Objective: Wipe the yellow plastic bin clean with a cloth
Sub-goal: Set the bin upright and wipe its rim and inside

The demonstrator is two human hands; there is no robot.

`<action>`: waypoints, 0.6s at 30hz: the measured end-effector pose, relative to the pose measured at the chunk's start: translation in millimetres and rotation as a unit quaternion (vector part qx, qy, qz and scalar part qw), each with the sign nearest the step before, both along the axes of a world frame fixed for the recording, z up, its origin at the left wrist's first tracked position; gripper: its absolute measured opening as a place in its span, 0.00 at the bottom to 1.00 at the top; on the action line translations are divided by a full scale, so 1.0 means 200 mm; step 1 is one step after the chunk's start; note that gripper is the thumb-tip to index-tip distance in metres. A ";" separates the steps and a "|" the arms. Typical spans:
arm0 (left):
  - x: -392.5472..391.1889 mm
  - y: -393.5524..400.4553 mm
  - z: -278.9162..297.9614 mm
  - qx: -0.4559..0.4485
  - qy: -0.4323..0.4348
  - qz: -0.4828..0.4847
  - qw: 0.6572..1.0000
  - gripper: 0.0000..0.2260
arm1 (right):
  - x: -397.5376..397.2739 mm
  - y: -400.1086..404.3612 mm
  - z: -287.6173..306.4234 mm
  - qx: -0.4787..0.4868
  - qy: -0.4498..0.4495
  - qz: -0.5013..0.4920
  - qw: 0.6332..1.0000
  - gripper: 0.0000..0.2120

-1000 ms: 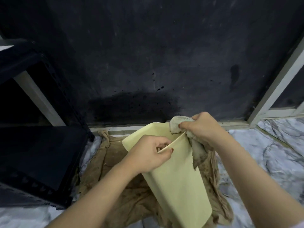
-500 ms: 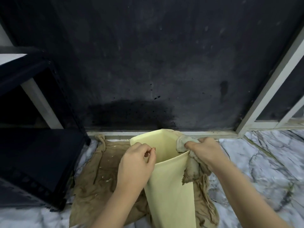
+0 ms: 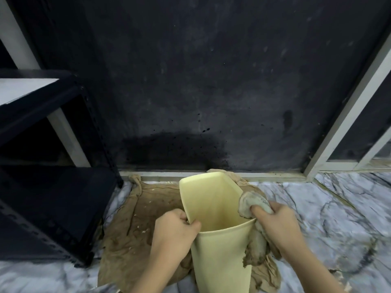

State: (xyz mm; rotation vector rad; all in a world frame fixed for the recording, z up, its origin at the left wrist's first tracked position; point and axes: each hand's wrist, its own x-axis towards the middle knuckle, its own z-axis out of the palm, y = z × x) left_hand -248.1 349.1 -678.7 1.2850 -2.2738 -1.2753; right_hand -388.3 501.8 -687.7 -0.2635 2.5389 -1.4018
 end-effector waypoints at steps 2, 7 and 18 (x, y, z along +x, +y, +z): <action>0.01 0.00 -0.01 0.011 0.013 0.002 1.000 0.04 | 0.04 0.02 -0.01 0.009 0.013 -0.001 1.000 0.07; 0.04 -0.03 0.02 -0.014 0.056 -0.002 0.998 0.02 | 0.11 0.03 -0.03 -0.012 0.041 -0.004 0.999 0.08; -0.01 -0.33 -0.03 -0.060 0.101 -0.002 0.993 0.11 | 0.06 -0.28 -0.04 -0.080 0.040 0.032 0.995 0.05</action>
